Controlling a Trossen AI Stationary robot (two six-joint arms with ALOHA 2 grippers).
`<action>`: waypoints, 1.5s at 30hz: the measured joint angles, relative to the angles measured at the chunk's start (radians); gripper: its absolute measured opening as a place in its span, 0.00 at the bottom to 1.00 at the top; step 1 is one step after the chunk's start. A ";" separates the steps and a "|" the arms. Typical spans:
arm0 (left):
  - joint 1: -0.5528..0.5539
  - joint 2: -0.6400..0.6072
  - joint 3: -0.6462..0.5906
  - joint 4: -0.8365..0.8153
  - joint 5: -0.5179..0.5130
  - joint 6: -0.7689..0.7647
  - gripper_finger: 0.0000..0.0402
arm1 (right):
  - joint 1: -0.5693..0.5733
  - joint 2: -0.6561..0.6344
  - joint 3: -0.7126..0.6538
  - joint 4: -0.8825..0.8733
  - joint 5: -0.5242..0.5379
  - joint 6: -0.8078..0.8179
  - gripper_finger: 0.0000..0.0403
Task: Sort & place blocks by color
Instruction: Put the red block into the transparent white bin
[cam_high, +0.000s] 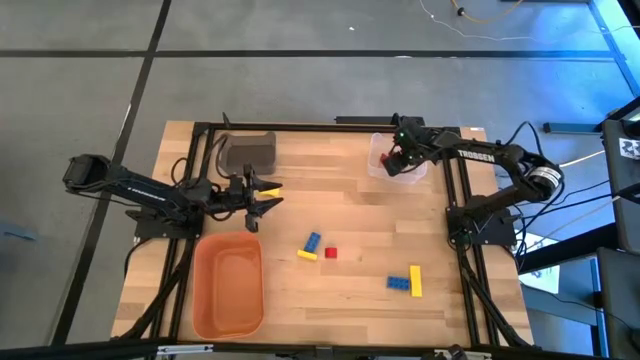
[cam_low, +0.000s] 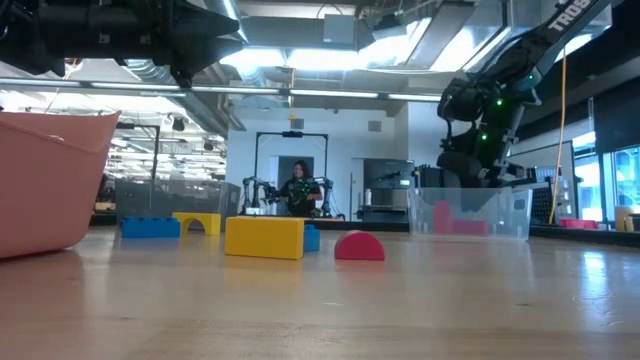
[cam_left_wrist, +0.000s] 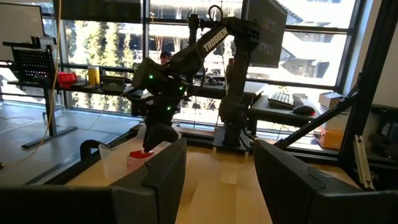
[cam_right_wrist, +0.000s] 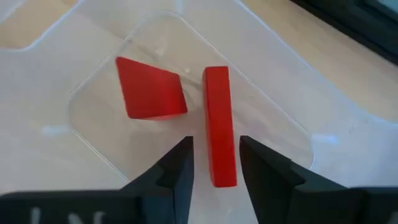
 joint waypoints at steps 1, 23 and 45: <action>0.000 0.000 0.000 0.000 0.000 0.000 0.45 | 0.000 -0.008 0.003 -0.005 0.000 -0.015 0.32; 0.000 0.000 0.000 -0.010 0.000 0.001 0.45 | 0.428 -0.490 -0.554 1.292 -0.481 0.033 0.33; 0.000 0.000 0.001 -0.028 0.000 0.002 0.45 | 0.481 -0.490 -0.582 1.386 -0.409 -0.036 0.33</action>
